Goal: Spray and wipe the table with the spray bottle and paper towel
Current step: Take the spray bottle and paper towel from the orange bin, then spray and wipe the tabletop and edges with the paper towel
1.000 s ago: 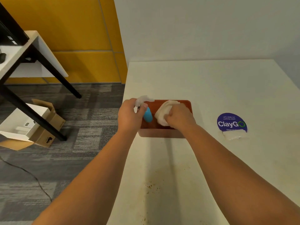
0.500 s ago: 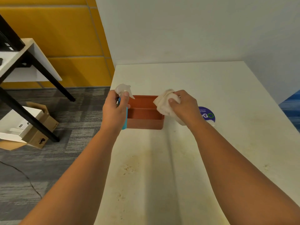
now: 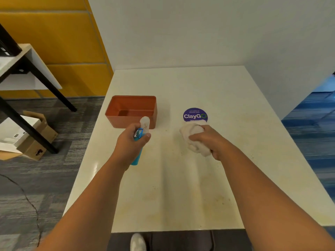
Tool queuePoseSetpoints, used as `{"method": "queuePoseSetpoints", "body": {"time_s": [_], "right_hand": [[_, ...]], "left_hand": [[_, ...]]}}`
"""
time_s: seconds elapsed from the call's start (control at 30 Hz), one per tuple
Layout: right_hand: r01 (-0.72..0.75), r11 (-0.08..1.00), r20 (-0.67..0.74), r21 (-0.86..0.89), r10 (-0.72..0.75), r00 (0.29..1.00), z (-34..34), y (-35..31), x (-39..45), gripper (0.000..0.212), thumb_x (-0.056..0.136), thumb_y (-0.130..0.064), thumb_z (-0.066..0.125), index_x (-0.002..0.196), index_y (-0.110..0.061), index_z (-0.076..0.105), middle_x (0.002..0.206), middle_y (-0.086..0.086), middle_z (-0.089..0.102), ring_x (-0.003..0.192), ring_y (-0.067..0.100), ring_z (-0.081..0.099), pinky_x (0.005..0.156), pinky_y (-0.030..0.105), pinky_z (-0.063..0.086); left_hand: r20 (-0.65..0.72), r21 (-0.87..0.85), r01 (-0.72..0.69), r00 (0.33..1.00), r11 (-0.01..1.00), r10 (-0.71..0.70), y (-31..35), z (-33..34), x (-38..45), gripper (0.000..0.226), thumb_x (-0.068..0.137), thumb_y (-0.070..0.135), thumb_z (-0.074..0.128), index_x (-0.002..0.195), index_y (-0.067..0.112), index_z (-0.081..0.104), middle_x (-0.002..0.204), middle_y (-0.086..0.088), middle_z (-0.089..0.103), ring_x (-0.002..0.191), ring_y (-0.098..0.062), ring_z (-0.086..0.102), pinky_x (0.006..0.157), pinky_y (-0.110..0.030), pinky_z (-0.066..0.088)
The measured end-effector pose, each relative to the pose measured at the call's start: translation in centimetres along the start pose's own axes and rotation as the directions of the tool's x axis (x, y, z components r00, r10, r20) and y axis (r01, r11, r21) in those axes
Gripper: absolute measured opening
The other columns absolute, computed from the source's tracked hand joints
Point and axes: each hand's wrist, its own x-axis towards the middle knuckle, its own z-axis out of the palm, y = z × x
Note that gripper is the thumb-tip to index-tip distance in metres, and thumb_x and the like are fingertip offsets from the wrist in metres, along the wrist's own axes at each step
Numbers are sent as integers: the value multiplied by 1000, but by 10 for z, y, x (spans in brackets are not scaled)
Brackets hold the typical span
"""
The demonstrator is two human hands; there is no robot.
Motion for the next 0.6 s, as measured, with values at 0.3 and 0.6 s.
{"method": "queuePoseSetpoints", "body": {"time_s": [0.3,0.6], "right_hand": [[50,849,-219,-526,-191,957,1,7,-18,34,91,-40,42,80,-13,59,80,4,58,76,21,58,61,30,45],[30,873,-281,-487,-189,941,26,10,-24,43,98,-43,29,113,-15,57,111,9,53,92,24,56,77,35,46]], "left_hand": [[59,145,27,998,989,-36,-1,15,-8,26,95,31,60,111,22,42,109,2,55,81,-15,58,67,-26,42],[119,195,-17,993,981,-6,-11,3,-3,42,98,33,52,137,18,43,116,3,54,96,-19,57,83,-35,43]]}}
